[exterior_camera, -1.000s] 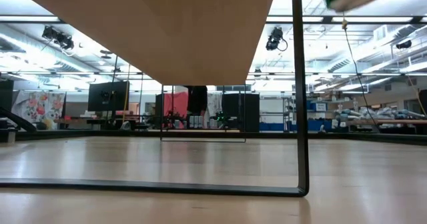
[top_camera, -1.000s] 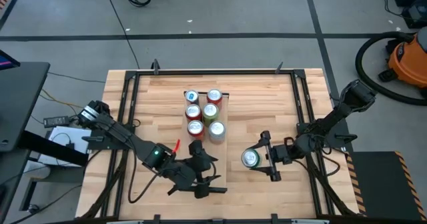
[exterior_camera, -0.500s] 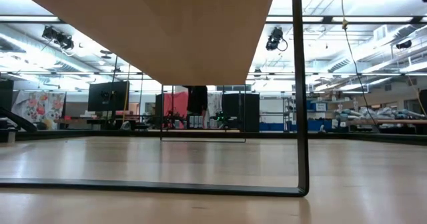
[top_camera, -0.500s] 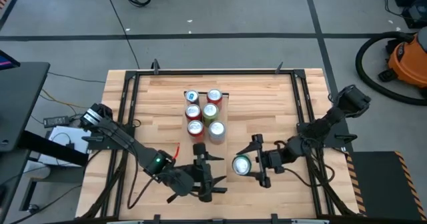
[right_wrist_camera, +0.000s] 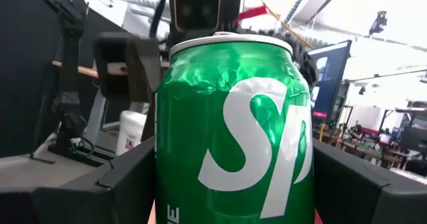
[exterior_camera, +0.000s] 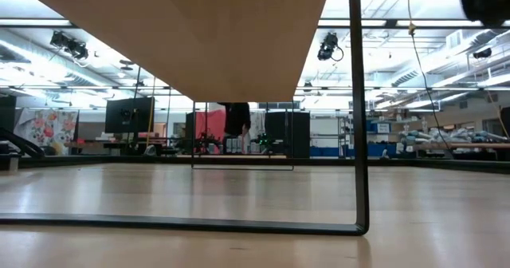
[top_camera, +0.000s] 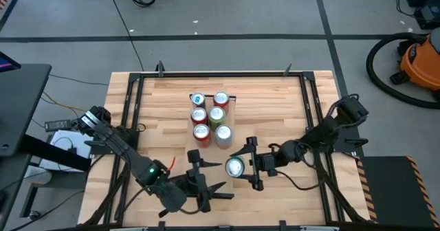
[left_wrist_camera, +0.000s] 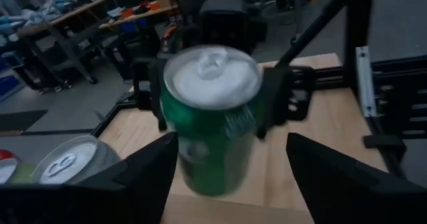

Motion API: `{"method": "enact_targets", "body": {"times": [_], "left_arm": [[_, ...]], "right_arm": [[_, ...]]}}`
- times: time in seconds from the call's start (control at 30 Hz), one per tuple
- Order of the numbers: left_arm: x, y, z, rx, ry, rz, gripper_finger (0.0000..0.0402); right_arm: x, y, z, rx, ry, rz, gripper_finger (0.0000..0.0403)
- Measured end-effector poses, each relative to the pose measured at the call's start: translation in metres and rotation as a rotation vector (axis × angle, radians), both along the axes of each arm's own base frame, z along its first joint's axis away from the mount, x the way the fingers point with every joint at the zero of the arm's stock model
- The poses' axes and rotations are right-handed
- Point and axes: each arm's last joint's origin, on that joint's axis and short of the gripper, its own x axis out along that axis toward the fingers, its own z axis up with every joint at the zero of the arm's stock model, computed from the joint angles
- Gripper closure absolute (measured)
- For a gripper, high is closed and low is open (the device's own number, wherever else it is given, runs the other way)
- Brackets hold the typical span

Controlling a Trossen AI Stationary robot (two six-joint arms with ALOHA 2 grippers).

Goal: Place canned beverage on shelf
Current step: Put the green soda can on the shelf

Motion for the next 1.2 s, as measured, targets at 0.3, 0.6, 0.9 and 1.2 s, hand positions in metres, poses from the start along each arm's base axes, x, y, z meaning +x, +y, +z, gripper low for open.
{"method": "enact_targets", "body": {"times": [0.3,0.6,0.9,1.2], "left_arm": [[0.01,0.015,0.0,0.041,0.023,0.017,0.0054],[0.02,0.035,0.014,-0.027,0.069,-0.092,0.0052],[0.036,0.062,0.013,-0.087,0.149,-0.296,0.0052],[0.039,0.069,0.013,0.018,0.184,-0.368,0.0073]], "right_arm": [[0.013,-0.019,-0.004,0.065,0.038,0.096,0.0077],[0.016,-0.024,-0.006,0.071,0.057,0.149,0.0077],[0.018,-0.029,-0.008,0.073,0.082,0.209,0.0077],[0.022,-0.039,-0.009,0.117,0.115,0.31,0.0077]]}}
